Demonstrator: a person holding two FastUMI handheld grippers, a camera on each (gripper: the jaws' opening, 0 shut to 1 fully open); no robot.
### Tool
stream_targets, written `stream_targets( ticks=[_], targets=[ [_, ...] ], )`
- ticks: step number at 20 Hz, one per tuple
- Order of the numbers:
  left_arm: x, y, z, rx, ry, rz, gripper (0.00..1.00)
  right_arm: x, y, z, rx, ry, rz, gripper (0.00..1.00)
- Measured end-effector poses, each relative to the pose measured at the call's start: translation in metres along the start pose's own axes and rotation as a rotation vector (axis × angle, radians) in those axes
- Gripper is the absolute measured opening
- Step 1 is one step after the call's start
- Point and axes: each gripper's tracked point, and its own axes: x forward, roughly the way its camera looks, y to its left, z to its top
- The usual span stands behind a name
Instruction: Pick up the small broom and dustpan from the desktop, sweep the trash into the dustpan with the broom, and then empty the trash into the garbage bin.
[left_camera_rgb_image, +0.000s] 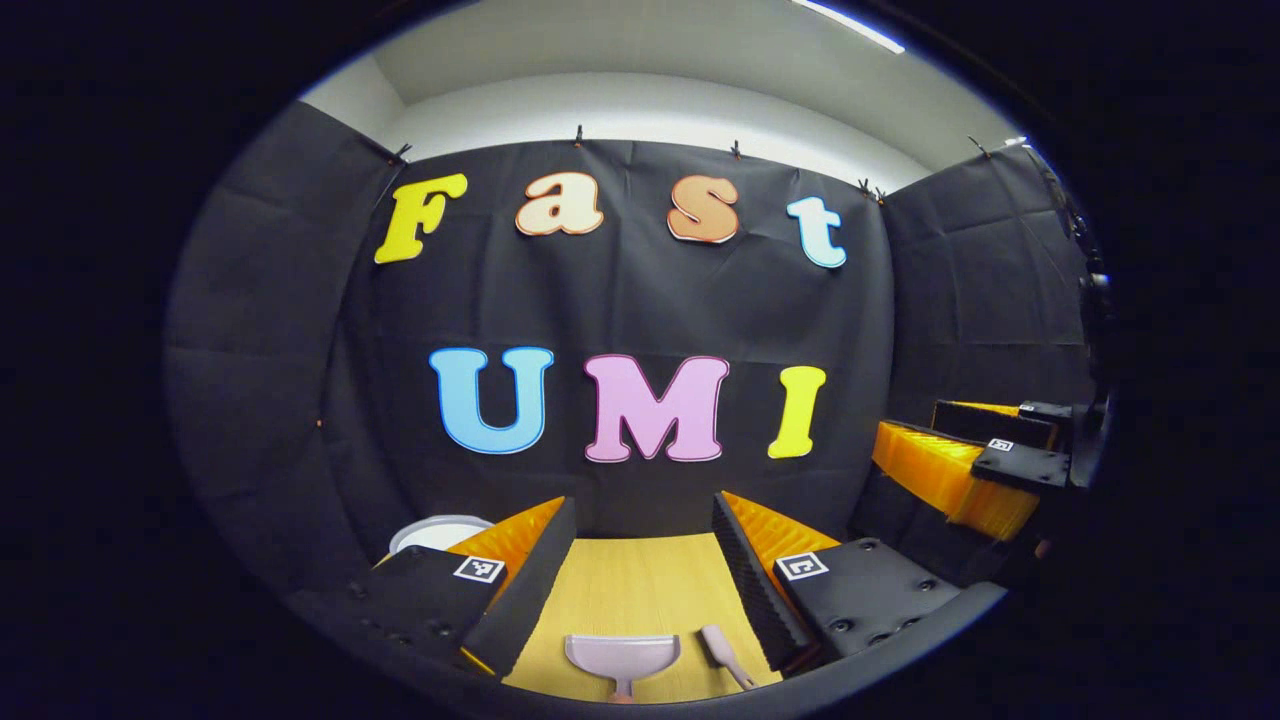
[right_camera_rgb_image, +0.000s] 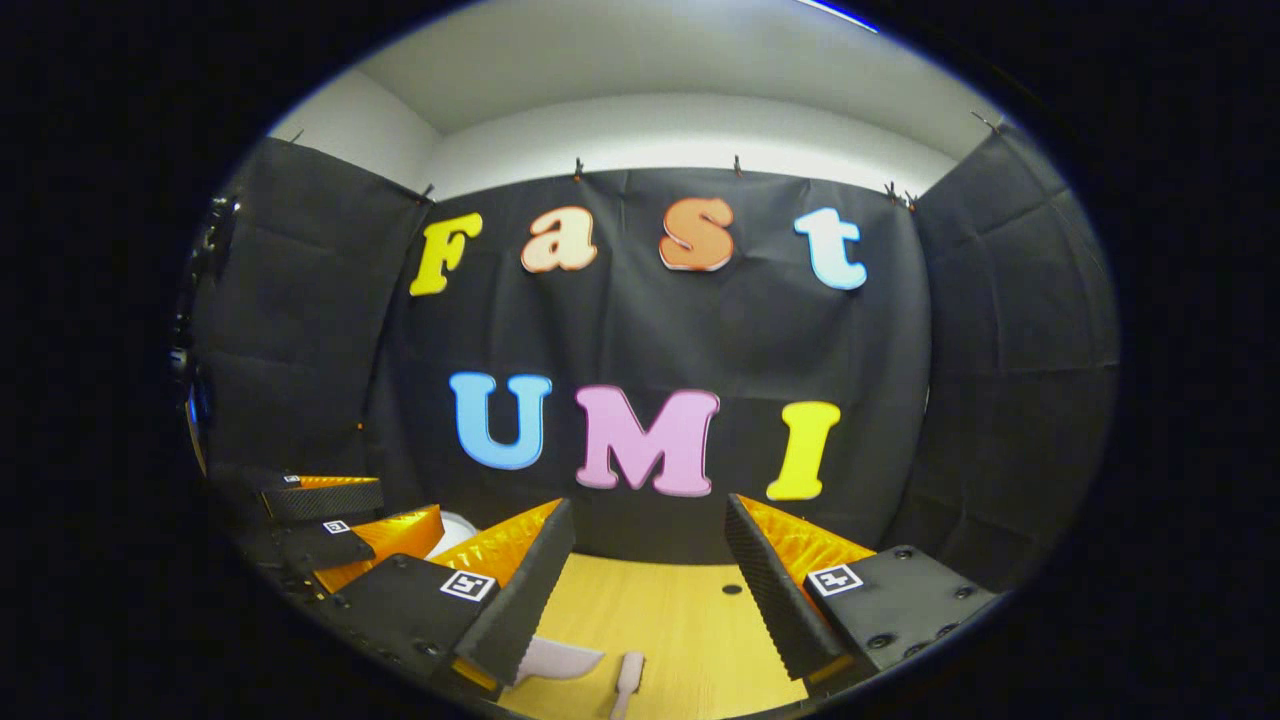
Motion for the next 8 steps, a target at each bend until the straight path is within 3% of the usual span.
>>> stream_targets(
  ticks=[4, 5, 8],
  targets=[
    [-0.020, 0.002, 0.019, -0.029, -0.070, 0.021, 0.81, 0.000, -0.006, -0.005, -0.005, -0.016, 0.025, 0.97],
    [-0.027, 0.004, 0.025, -0.022, -0.086, 0.043, 0.81, -0.001, -0.011, -0.005, -0.002, -0.009, 0.029, 0.91],
    [-0.030, -0.010, 0.032, -0.033, -0.106, 0.032, 0.81, 0.000, -0.020, -0.002, 0.020, -0.011, 0.032, 0.91]
  ],
)
